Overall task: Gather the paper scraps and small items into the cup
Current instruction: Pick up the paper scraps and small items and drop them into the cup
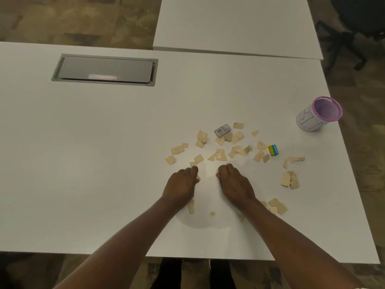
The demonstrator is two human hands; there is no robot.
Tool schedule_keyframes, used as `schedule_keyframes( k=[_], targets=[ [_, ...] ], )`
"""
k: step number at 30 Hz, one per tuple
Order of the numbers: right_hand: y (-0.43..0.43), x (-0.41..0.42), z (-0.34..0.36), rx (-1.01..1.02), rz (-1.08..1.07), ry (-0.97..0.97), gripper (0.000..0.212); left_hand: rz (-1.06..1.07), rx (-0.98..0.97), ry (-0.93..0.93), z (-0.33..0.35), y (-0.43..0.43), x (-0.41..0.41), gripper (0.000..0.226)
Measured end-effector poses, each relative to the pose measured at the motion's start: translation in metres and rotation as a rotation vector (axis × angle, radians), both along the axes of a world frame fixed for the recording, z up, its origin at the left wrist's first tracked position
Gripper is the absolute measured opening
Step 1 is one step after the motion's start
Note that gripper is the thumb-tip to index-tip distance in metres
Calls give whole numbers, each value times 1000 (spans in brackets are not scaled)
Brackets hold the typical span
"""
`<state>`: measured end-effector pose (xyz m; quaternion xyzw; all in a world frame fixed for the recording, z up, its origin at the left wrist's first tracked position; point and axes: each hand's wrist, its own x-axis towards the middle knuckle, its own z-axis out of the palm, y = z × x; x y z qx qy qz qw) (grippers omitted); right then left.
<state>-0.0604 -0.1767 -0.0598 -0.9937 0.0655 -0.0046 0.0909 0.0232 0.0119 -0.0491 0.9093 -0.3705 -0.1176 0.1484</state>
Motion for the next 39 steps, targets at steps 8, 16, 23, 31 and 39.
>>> schedule_keyframes(
  k=[8, 16, 23, 31, 39],
  targets=[
    [6, 22, 26, 640, -509, -90, 18, 4, 156, 1, 4, -11, 3, 20],
    [-4, 49, 48, 1601, -1185, -151, 23, 612, -407, 708, 28, -18, 19, 13],
    [-10, 57, 59, 2136, -1344, -371, 13, 834, -747, 1202, 30, -21, 25, 23],
    [-21, 68, 49, 1493, -1026, -33, 20, 711, -464, 758, 29, -34, 40, 20],
    [1, 80, 36, 420, -554, 200, 34, 323, -11, 146, 7, -43, 41, 36]
  ],
)
